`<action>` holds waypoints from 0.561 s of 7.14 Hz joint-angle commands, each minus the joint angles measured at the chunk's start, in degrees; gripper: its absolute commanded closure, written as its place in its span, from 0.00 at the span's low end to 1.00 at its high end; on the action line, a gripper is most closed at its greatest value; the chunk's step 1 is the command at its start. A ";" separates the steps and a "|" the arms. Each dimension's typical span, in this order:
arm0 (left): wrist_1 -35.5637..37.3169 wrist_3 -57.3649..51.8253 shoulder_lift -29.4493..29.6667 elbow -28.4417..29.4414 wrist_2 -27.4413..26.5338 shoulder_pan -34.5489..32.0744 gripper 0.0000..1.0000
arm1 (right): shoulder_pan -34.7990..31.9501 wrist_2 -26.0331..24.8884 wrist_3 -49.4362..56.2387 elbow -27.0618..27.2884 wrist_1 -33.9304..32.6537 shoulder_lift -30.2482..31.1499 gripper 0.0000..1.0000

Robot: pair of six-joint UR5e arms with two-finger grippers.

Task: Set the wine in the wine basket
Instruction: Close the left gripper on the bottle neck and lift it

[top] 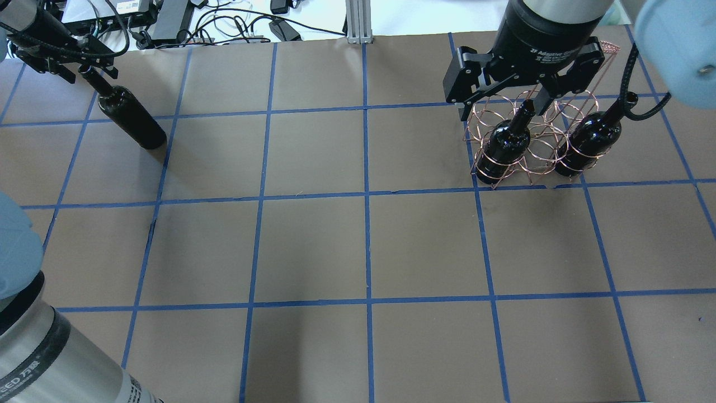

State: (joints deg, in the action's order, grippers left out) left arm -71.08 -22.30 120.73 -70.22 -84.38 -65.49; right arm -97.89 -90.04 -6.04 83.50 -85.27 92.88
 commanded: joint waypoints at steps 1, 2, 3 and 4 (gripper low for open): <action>-0.28 0.06 0.39 0.00 -0.34 -0.07 0.14 | -0.02 0.22 0.06 0.00 0.02 -0.07 0.00; -0.55 0.06 0.12 0.00 -0.34 -0.07 0.25 | -0.02 0.30 -0.02 0.00 0.02 0.02 0.00; -0.64 -0.03 0.03 0.00 -0.34 -0.16 0.30 | -0.02 0.30 -0.02 0.00 0.02 -0.07 0.00; -1.08 -0.03 -0.05 -0.18 -0.34 -0.25 0.48 | -0.02 0.13 -0.02 0.00 0.02 0.02 0.00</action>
State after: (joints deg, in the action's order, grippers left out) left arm -71.74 -22.29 120.79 -70.26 -84.71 -65.65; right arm -97.91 -89.78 -6.06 83.49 -85.26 92.85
